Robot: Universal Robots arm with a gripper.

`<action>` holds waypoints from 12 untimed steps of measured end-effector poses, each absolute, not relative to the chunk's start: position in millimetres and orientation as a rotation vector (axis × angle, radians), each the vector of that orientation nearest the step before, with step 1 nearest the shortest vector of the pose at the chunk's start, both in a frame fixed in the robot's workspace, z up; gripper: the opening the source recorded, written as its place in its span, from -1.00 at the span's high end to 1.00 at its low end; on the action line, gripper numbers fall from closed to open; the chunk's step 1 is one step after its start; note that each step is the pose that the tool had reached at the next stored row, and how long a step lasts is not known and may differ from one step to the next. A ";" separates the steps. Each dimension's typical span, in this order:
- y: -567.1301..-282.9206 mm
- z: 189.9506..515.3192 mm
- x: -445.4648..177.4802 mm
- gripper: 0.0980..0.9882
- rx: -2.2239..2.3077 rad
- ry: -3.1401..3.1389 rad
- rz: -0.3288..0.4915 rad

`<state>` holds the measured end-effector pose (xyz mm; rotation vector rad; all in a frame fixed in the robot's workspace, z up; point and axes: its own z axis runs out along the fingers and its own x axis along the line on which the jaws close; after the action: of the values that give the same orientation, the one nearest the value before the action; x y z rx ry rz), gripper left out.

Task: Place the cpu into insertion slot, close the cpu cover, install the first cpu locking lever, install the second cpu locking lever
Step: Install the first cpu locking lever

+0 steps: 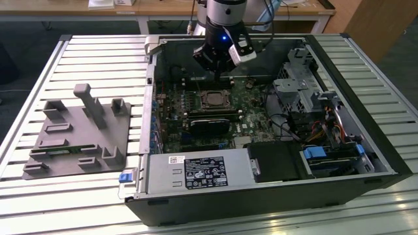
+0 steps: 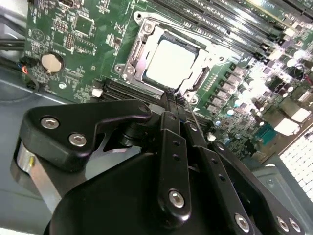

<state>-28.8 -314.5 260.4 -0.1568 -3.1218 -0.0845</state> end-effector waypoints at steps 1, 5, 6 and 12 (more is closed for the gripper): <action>-314.6 260.2 -29.8 0.98 -0.147 -3.122 -0.084; -314.6 259.2 -37.2 0.98 -0.126 -3.123 -0.084; -314.6 259.1 -39.4 0.98 -0.123 -3.123 -0.084; -314.6 258.8 -56.9 0.98 -0.121 -3.127 -0.085</action>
<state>-56.9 -314.6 258.8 -0.1209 -3.1273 -0.0845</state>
